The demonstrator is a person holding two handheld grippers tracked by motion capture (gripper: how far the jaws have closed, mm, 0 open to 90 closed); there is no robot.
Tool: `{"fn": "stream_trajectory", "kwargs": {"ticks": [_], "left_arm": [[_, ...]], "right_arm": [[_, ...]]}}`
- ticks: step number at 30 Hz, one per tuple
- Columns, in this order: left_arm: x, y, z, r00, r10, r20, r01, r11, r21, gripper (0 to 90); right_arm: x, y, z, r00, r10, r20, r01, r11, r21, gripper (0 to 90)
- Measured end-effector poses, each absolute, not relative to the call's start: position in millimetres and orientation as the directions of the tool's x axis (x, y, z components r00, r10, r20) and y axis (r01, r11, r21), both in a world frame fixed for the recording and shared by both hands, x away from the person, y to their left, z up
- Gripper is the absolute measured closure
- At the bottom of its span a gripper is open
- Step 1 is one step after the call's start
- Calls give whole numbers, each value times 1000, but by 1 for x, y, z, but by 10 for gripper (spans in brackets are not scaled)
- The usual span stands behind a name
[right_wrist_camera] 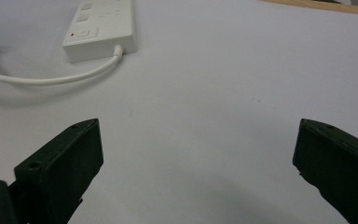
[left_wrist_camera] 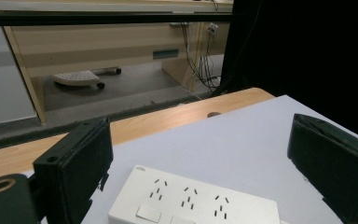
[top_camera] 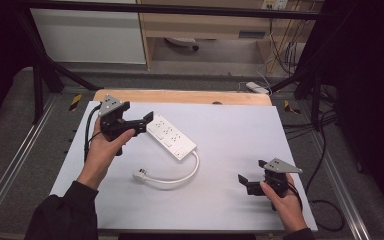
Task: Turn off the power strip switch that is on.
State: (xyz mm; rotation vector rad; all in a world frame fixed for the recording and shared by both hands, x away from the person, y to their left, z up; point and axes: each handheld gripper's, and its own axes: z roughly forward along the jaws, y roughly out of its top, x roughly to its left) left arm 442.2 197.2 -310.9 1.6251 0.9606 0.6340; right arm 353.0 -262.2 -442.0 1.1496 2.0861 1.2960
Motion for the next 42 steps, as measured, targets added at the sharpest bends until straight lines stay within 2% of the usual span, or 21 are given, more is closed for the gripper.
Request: {"fn": "stream_trajectory", "kwargs": {"ticks": [4, 22, 35, 42], "left_arm": [[451, 194, -315, 530, 842, -99, 275, -60, 959, 68], [481, 190, -327, 514, 853, -90, 274, -64, 960, 81], [497, 193, -338, 473, 875, -105, 296, -46, 954, 115], [502, 196, -343, 447, 891, -80, 303, -67, 951, 160]], "right_arm": [[353, -262, -442, -569, 819, 69, 426, 222, 877, 21], [353, -262, -443, -569, 820, 66, 427, 226, 876, 21], [353, -263, -442, -570, 819, 67, 425, 224, 877, 21], [353, -264, -442, -568, 820, 71, 427, 220, 877, 21]]}}
